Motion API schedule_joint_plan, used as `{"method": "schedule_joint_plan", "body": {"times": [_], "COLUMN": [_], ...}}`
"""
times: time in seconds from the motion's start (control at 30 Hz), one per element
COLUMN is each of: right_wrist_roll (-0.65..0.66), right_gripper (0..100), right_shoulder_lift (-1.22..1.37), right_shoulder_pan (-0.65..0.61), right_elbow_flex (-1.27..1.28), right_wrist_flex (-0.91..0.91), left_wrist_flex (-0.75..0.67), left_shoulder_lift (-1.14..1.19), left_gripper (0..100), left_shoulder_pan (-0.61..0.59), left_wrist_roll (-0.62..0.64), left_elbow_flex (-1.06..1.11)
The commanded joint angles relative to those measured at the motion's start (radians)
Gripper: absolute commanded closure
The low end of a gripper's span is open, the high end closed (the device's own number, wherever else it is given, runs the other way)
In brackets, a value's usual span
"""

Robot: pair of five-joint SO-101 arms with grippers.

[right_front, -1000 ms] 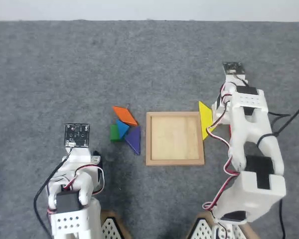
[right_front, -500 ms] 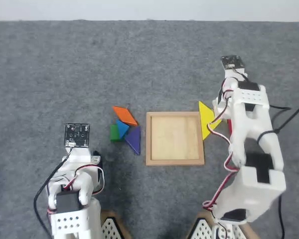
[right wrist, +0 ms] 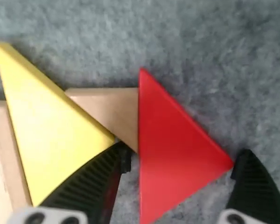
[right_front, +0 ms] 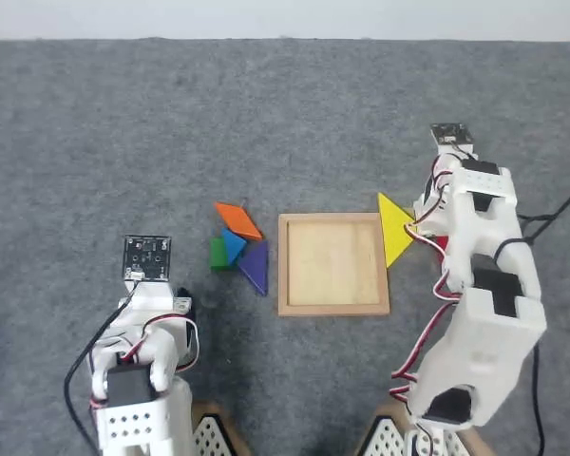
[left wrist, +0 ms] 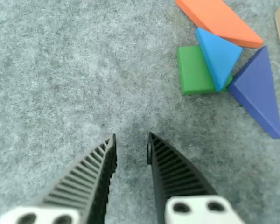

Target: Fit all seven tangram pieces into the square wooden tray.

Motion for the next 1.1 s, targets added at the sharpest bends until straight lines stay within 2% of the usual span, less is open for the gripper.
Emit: {"method": "schedule_joint_plan", "body": {"times": [0.0, 0.1, 0.67, 1.07], "right_wrist_roll": [0.014, 0.014, -0.029, -0.095], "right_gripper": [69.8, 73.8, 77.7, 77.5], "right_shoulder_lift": [0.007, 0.016, -0.062, -0.160], "right_shoulder_pan": [-0.001, -0.002, -0.004, -0.119], "right_elbow_flex": [-0.048, -0.048, -0.040, -0.020], "right_wrist_flex": [-0.041, -0.050, -0.007, 0.068], "left_wrist_flex": [0.006, 0.006, 0.006, 0.006], "left_shoulder_lift": [-0.023, -0.023, -0.023, -0.023], "left_gripper": [90, 90, 90, 90], "left_shoulder_pan": [-0.002, -0.002, -0.002, -0.002], "left_wrist_roll": [0.011, 0.011, 0.011, 0.011], "left_elbow_flex": [-0.012, -0.012, -0.012, -0.012]}}
